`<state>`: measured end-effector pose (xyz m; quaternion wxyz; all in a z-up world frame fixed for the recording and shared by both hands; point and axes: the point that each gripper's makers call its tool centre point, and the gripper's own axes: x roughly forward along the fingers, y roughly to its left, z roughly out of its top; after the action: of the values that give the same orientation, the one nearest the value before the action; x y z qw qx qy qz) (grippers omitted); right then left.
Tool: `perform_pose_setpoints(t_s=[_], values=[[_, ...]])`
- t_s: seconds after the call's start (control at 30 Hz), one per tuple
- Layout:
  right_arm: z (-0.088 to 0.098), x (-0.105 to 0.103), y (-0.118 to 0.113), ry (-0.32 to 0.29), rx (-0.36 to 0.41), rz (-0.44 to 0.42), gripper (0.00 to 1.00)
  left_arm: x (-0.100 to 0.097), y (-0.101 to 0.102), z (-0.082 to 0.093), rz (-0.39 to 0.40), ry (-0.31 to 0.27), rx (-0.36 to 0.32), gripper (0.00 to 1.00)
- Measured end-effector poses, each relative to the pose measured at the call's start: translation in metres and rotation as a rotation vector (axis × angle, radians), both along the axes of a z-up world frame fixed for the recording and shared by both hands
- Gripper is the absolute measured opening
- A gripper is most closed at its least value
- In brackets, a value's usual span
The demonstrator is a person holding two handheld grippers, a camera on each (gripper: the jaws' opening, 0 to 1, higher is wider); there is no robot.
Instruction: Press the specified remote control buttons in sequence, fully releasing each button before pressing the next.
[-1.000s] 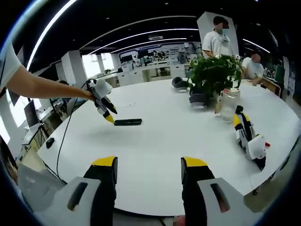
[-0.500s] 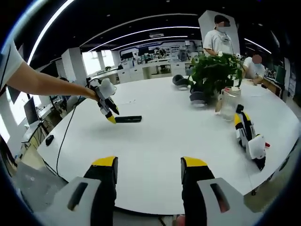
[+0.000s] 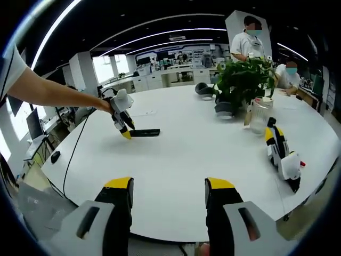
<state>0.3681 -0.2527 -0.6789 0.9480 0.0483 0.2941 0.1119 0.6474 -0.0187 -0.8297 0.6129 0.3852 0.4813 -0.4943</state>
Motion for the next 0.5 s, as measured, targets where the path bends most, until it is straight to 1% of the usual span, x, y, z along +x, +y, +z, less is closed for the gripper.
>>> perform_pose_setpoints(t_s=[0.1, 0.17, 0.3, 0.5], values=[[-0.0001, 0.0, 0.0001, 0.001, -0.004, 0.001, 0.56, -0.0029, -0.0021, -0.0027, -0.005, 0.013, 0.005, 0.46], [-0.0003, 0.0, -0.0002, 0.002, -0.004, -0.001, 0.56, -0.0029, -0.0022, -0.0036, -0.017, 0.007, 0.016, 0.46], [-0.0008, 0.0002, -0.0008, 0.004, -0.006, -0.004, 0.56, 0.0011, -0.0027, -0.0037, -0.008, 0.006, 0.017, 0.44], [-0.0014, 0.0003, 0.0001, 0.005, -0.009, 0.002, 0.55, 0.0011, -0.0021, -0.0042, 0.004, 0.003, 0.012, 0.44]])
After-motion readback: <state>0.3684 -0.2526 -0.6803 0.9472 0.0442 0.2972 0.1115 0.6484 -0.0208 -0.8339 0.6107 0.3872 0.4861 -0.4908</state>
